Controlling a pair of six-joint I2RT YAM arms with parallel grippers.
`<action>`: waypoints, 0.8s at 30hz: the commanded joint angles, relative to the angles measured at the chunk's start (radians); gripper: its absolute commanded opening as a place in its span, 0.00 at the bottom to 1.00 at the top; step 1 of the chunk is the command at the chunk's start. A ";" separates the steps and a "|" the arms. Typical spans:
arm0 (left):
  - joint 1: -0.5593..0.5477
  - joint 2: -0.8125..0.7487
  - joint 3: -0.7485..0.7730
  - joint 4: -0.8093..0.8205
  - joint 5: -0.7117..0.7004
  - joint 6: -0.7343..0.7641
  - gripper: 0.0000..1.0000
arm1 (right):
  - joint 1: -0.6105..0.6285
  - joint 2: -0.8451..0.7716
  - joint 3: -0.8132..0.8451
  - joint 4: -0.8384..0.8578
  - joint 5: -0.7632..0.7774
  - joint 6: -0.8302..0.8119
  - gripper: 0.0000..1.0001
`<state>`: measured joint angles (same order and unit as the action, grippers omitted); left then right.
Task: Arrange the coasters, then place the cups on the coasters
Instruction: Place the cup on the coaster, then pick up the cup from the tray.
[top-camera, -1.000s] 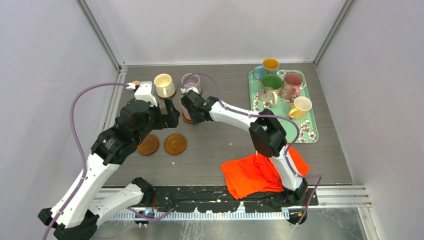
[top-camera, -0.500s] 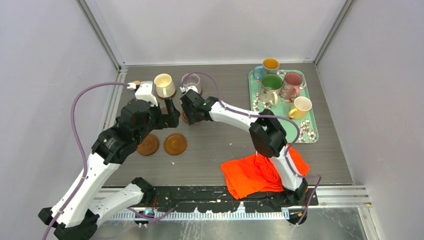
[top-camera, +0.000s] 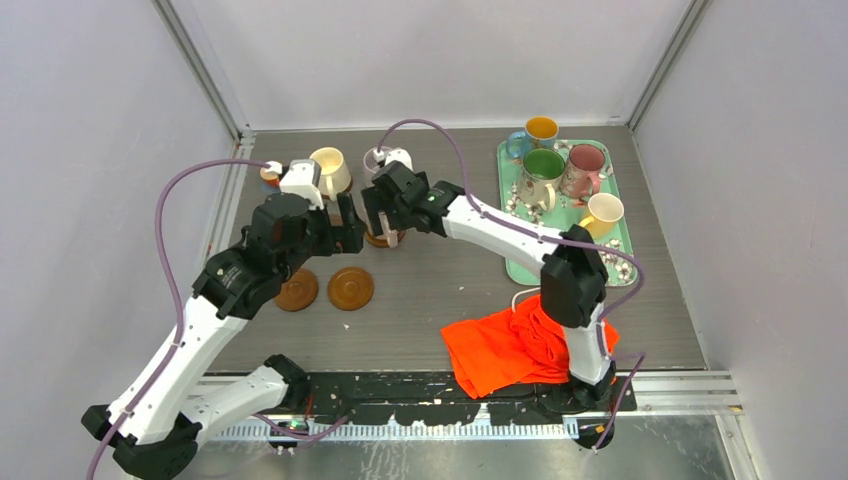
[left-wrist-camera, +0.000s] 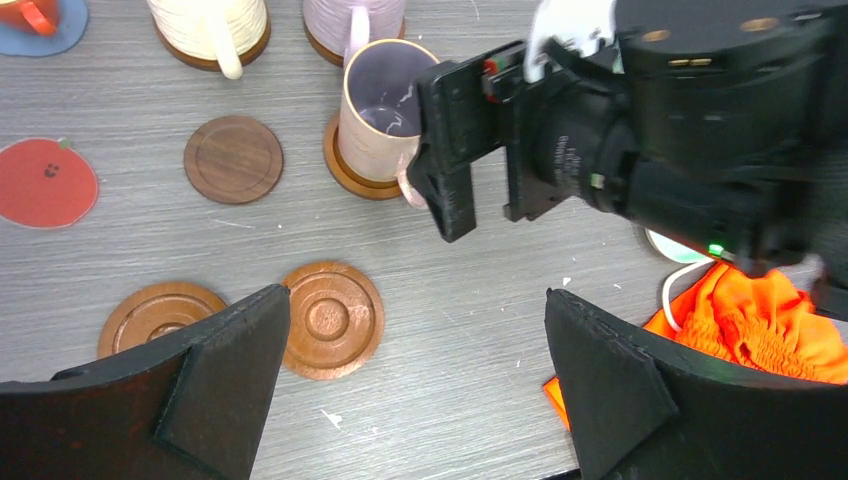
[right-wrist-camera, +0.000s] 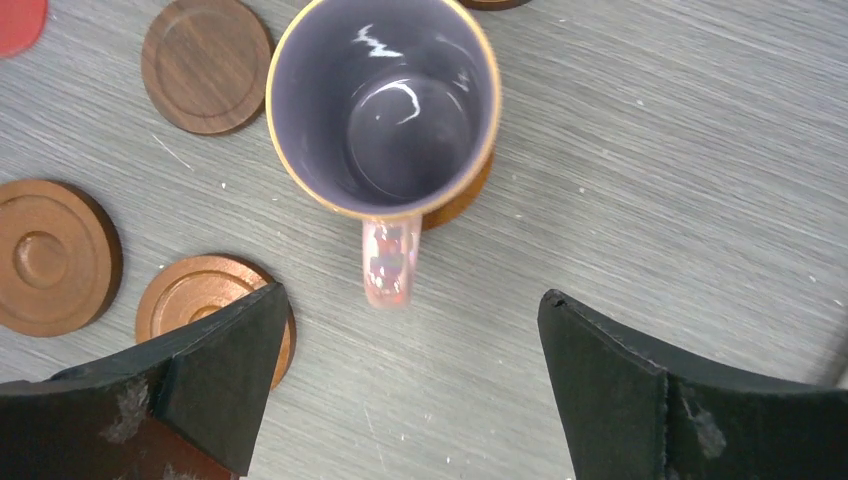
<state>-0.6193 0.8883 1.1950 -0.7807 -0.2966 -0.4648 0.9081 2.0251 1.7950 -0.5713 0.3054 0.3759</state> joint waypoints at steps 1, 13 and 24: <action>0.004 0.027 0.053 0.044 0.037 0.002 1.00 | 0.002 -0.129 -0.040 -0.055 0.099 0.052 1.00; -0.006 0.153 0.056 0.106 0.171 -0.017 1.00 | -0.160 -0.431 -0.315 -0.082 0.169 0.145 1.00; -0.033 0.245 0.077 0.131 0.214 -0.015 1.00 | -0.472 -0.596 -0.554 -0.003 0.134 0.156 1.00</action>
<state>-0.6422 1.1217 1.2297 -0.6994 -0.1139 -0.4721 0.5030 1.4658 1.2827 -0.6373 0.4431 0.5156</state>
